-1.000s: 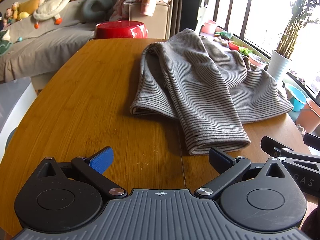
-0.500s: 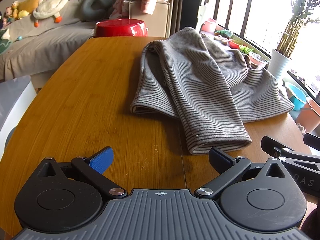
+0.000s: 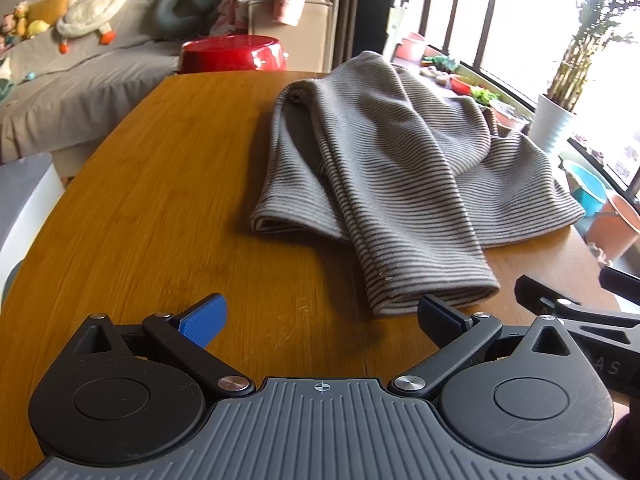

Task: Fold clothes

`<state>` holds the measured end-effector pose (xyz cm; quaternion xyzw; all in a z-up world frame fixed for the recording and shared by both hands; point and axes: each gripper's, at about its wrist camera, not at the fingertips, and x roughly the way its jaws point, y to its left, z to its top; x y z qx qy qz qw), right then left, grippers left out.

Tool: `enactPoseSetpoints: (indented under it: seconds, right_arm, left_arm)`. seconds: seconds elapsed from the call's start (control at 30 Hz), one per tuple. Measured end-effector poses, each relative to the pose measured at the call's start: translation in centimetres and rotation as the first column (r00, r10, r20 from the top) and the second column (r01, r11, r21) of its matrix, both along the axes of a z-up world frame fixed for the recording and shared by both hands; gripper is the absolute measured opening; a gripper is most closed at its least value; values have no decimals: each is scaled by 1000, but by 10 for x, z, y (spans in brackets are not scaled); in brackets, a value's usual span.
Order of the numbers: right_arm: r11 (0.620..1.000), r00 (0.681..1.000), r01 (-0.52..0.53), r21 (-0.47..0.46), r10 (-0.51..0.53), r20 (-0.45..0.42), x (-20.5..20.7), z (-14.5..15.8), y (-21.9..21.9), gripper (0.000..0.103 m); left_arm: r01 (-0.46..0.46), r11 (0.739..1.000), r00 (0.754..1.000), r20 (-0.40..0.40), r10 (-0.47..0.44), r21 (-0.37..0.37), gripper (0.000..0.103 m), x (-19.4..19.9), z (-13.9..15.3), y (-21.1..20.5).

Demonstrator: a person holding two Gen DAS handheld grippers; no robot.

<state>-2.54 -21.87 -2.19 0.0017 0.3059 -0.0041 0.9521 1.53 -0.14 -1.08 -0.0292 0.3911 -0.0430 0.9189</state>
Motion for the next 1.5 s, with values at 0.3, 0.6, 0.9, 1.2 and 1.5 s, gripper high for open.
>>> enactPoseSetpoints:
  seconds: [0.3, 0.6, 0.9, 1.2, 1.5]
  right_arm:
    - [999, 999, 34, 39, -34, -12, 55, 19, -30, 103]
    - [981, 999, -41, 188, 36, 29, 129, 26, -41, 103]
    - [957, 996, -42, 286, 63, -63, 177, -5, -37, 103]
    - [935, 988, -127, 332, 151, -45, 148, -7, -45, 103]
    - [905, 956, -267, 330, 293, -32, 78, -5, -37, 103]
  left_arm:
    - [92, 991, 996, 1, -93, -100, 103, 65, 18, 3]
    - [96, 979, 995, 27, -93, -182, 103, 123, 23, 5]
    - [103, 975, 994, 46, -96, -197, 103, 154, -1, 3]
    - [135, 986, 990, 56, -130, -99, 103, 129, -9, -5]
    - [162, 984, 987, 22, -161, -80, 103, 67, -5, 13]
